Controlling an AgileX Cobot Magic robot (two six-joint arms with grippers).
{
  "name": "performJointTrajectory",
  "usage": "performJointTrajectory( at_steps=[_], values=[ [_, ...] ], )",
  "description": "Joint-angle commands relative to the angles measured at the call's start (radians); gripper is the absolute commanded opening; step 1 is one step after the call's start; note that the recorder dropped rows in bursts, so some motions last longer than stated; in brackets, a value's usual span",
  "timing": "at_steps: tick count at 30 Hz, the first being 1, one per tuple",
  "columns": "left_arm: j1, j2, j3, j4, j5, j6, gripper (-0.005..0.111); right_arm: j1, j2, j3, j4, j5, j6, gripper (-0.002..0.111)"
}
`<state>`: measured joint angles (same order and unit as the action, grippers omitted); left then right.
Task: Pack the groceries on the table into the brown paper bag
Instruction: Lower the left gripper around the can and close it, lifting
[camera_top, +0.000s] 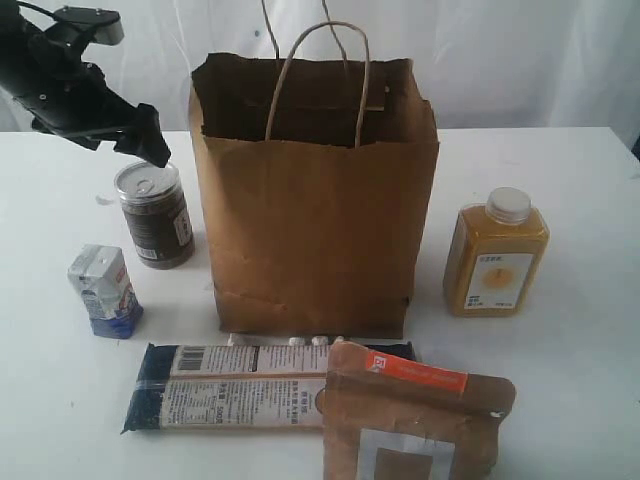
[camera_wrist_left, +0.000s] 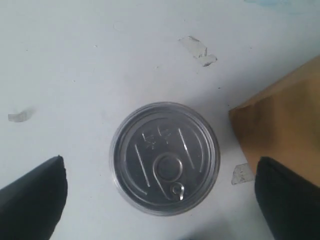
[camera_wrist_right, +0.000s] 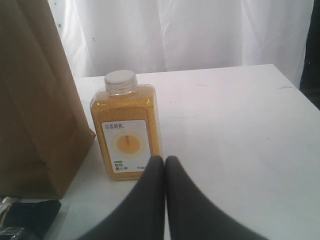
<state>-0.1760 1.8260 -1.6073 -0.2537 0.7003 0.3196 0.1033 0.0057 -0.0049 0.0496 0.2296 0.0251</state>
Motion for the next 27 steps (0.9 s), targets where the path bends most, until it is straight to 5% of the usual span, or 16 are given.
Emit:
performJointTrajectory(
  at_steps=[1, 27],
  values=[
    [-0.013, 0.018, -0.008, -0.03, 0.025, -0.005, 0.105, -0.005, -0.006, 0.005, 0.002, -0.008, 0.002, 0.0],
    [-0.038, 0.143, -0.01, 0.038, -0.027, 0.009, 0.103, -0.005, -0.006, 0.005, 0.005, -0.008, 0.023, 0.0]
  ],
)
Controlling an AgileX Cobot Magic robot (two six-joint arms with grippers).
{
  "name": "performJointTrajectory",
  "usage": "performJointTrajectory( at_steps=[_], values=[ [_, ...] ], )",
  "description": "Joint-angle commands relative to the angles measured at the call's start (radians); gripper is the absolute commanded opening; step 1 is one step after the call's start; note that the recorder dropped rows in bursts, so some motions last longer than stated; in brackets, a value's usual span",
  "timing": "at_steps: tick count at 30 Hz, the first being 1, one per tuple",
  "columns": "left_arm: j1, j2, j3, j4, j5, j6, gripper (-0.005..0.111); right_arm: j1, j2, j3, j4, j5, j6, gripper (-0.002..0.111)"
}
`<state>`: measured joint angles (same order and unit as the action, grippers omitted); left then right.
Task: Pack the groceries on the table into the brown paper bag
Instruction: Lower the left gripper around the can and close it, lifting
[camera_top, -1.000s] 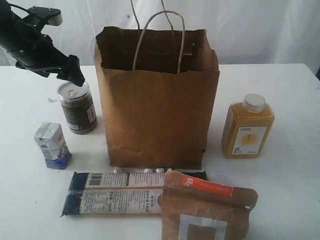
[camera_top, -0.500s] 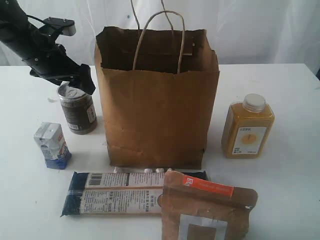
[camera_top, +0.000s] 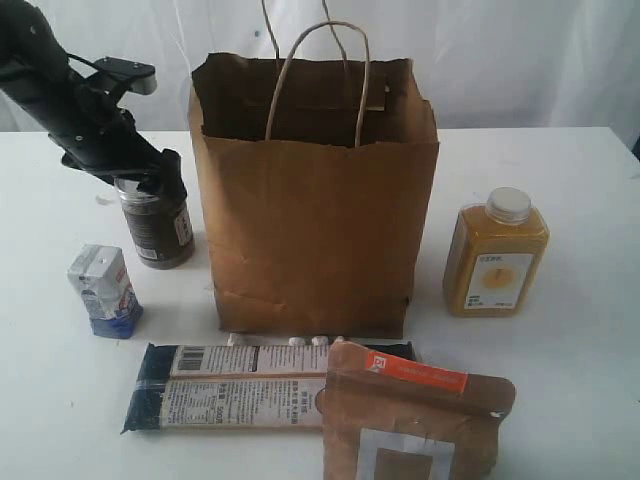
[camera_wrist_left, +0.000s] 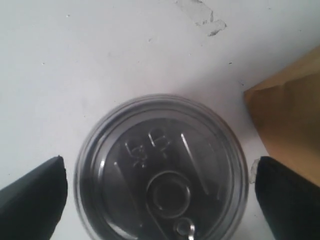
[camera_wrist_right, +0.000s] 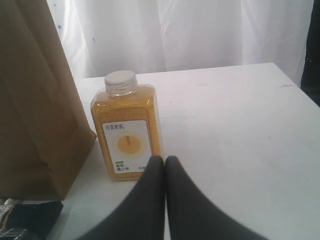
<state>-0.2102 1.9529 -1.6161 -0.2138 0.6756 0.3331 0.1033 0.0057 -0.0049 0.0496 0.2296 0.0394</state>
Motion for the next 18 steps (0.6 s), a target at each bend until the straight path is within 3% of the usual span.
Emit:
performJointTrajectory(
  at_steps=[1, 4, 11, 18],
  values=[
    [-0.004, 0.021, -0.001, -0.001, -0.005, -0.004, 0.1, -0.005, -0.006, 0.005, 0.005, -0.008, 0.009, 0.0],
    [-0.004, 0.03, -0.001, -0.001, -0.005, -0.004, 0.082, -0.005, -0.006, 0.005, 0.005, -0.008, 0.009, 0.0],
    [-0.004, 0.005, -0.001, 0.001, -0.012, 0.003, 0.001, -0.005, -0.006, 0.005, 0.005, -0.008, 0.009, 0.0],
    [-0.004, -0.105, -0.003, 0.066, 0.013, 0.003, 0.0, -0.005, -0.006, 0.005, 0.005, -0.008, 0.009, 0.0]
  ],
)
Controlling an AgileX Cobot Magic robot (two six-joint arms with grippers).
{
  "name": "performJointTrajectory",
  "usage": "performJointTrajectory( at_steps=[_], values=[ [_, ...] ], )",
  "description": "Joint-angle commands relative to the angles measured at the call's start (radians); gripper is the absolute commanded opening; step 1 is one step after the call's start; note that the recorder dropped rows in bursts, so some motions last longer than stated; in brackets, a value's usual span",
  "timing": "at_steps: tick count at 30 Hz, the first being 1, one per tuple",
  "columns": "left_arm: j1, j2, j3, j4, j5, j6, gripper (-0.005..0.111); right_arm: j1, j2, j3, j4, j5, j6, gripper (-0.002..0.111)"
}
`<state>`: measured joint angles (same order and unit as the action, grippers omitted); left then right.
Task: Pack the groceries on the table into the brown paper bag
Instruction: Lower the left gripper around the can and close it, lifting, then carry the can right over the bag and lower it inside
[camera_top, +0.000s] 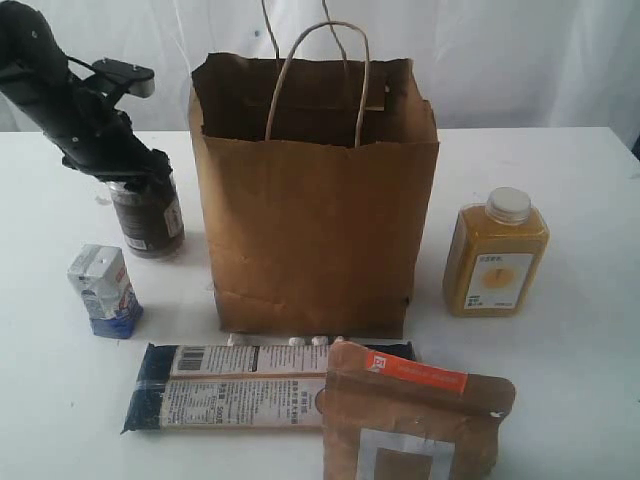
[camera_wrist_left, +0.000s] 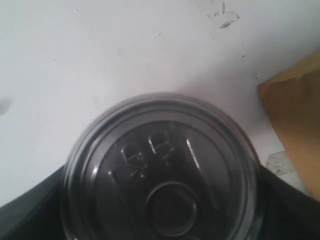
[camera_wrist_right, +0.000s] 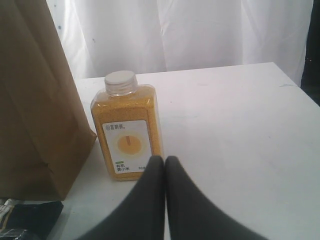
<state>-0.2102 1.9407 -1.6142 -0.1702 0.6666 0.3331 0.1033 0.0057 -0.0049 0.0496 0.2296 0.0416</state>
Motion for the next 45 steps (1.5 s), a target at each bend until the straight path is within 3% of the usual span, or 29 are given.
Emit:
performJointTrajectory(
  at_steps=[1, 15, 18, 21, 29, 38, 45],
  values=[
    [-0.004, -0.11, -0.005, 0.023, 0.034, 0.003, 0.0, -0.005, -0.006, 0.005, 0.005, -0.008, 0.006, 0.0],
    [-0.001, -0.51, -0.035, -0.001, 0.197, 0.005, 0.0, -0.005, -0.006, 0.005, 0.003, -0.008, 0.006, 0.0],
    [-0.001, -0.532, -0.185, -0.09, 0.341, 0.005, 0.0, -0.005, -0.006, 0.005, 0.003, -0.008, 0.006, 0.0],
    [-0.001, -0.532, -0.28, -0.182, 0.355, 0.008, 0.0, -0.005, -0.006, 0.005, 0.003, -0.008, 0.006, 0.0],
    [-0.005, -0.497, -0.295, -0.392, 0.38, 0.095, 0.0, -0.005, -0.006, 0.005, 0.003, -0.008, 0.006, 0.0],
    [-0.144, -0.43, -0.295, -0.325, 0.324, 0.119, 0.0, -0.005, -0.006, 0.005, 0.003, -0.008, 0.006, 0.0],
    [-0.199, -0.393, -0.295, -0.287, 0.277, 0.137, 0.0, -0.005, -0.006, 0.005, 0.003, -0.008, 0.006, 0.0]
  ],
)
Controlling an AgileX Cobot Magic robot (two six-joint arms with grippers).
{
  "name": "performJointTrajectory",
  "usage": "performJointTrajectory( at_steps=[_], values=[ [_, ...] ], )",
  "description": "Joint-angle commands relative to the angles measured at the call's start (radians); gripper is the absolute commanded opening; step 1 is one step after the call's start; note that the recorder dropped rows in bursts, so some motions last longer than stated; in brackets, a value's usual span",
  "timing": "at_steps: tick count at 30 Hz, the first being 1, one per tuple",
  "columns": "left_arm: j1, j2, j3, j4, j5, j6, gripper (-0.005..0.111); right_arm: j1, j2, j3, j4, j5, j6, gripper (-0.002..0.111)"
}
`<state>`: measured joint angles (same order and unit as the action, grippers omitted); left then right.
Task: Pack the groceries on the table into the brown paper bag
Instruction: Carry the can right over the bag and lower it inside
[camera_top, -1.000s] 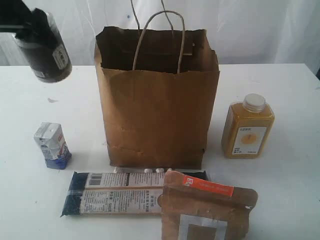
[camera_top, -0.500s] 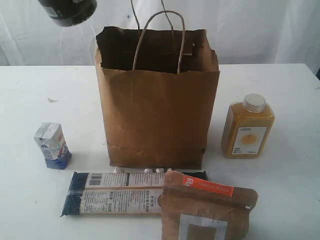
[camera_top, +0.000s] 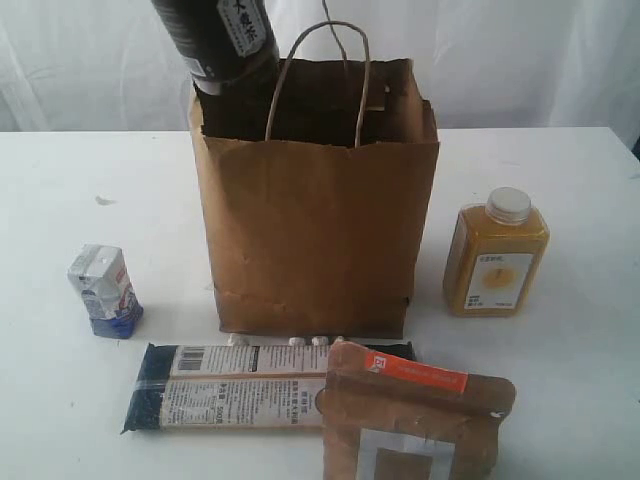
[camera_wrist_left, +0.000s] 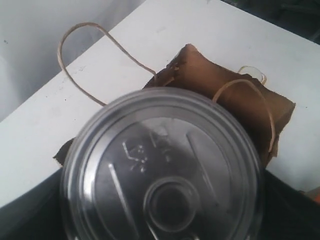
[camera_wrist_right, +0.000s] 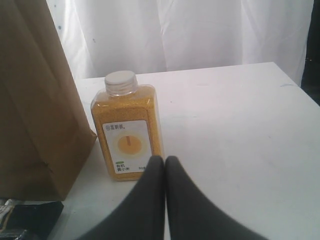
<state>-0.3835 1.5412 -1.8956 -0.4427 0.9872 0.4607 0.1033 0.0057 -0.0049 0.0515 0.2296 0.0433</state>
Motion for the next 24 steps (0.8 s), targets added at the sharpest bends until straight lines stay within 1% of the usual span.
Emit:
performJointTrajectory(
  at_steps=[1, 6, 13, 18, 24],
  values=[
    [-0.028, 0.015, -0.014, -0.015, -0.043, 0.009, 0.0, -0.005, -0.006, 0.005, 0.001, -0.008, 0.004, 0.0],
    [-0.049, 0.057, -0.014, -0.021, -0.041, 0.009, 0.0, -0.005, -0.006, 0.005, 0.001, -0.008, 0.004, 0.0],
    [-0.103, 0.11, -0.014, -0.019, -0.04, 0.018, 0.0, -0.005, -0.006, 0.005, 0.001, -0.008, 0.004, 0.0],
    [-0.128, 0.141, -0.014, -0.02, -0.051, 0.032, 0.0, -0.005, -0.006, 0.005, 0.001, -0.008, 0.004, 0.0],
    [-0.128, 0.174, -0.014, -0.024, -0.04, 0.032, 0.0, -0.005, -0.006, 0.005, 0.003, -0.008, 0.004, 0.0]
  ],
)
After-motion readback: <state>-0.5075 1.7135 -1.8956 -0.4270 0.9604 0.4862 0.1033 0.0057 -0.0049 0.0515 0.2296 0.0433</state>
